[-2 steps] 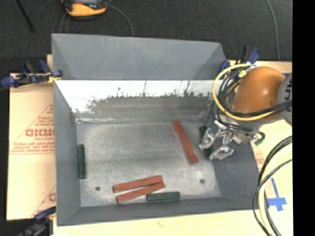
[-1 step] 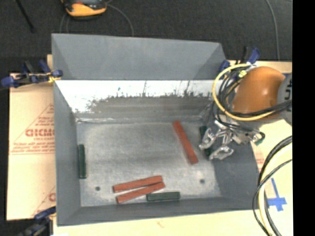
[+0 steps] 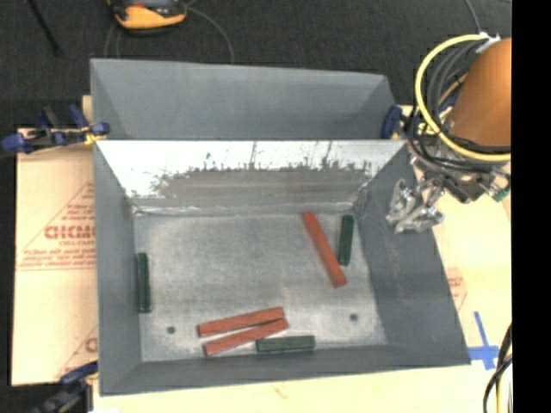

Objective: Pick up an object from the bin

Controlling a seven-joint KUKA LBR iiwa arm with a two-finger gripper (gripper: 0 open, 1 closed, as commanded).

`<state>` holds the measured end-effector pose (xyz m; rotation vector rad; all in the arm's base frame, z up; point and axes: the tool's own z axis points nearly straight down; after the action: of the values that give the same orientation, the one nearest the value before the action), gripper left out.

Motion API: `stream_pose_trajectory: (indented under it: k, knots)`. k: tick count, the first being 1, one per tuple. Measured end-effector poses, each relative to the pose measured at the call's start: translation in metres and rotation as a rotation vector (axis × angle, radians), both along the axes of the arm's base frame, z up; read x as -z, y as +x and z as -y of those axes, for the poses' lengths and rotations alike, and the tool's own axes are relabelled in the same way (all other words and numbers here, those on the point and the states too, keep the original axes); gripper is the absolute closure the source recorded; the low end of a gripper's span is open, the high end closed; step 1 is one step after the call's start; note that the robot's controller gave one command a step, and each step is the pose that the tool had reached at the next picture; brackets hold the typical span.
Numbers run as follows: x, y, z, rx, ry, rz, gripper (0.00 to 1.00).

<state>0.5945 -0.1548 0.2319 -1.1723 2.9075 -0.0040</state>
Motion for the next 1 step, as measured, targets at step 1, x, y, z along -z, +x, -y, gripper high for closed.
stream_pose_trajectory:
  k: [1]
  knots:
    - [0.0009, -0.0005, -0.0004, 0.001, 0.001, -0.002, 1.0]
